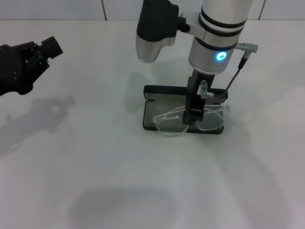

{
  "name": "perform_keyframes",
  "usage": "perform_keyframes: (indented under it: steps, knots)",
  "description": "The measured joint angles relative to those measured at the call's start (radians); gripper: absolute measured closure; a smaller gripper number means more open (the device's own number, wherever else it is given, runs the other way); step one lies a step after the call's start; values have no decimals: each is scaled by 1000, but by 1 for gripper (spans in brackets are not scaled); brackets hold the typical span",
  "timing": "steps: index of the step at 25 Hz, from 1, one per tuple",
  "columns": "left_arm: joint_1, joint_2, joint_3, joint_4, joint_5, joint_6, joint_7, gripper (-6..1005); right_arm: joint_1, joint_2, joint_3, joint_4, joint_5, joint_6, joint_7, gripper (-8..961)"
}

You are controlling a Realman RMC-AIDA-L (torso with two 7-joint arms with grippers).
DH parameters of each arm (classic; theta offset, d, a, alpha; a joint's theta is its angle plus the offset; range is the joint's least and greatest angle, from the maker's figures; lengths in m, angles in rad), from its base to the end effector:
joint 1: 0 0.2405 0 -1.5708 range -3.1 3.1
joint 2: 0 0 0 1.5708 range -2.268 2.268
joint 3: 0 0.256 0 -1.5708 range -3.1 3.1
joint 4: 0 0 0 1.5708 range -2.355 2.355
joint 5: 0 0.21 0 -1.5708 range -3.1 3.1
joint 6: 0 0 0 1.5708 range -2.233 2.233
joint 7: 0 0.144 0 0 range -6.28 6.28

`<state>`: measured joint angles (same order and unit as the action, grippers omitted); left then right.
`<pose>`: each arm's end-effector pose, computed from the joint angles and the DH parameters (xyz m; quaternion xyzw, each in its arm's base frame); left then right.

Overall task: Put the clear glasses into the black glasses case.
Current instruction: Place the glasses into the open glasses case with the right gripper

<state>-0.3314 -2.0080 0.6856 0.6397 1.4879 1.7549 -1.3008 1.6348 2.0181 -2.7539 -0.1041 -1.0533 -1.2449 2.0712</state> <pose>-0.2806 0.2917 0.0752 -0.8489 -0.1855 -0.4417 0.2233 0.0488 0.4012 -0.0960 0.9510 -0.0523 0.3046 0.0119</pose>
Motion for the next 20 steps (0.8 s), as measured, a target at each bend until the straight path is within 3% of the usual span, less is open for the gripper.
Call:
perform_keyframes:
  steps: [20]
  knots:
    - [1, 3, 0, 0, 0, 0, 0, 929, 10, 0, 30, 64, 7, 11, -3, 905]
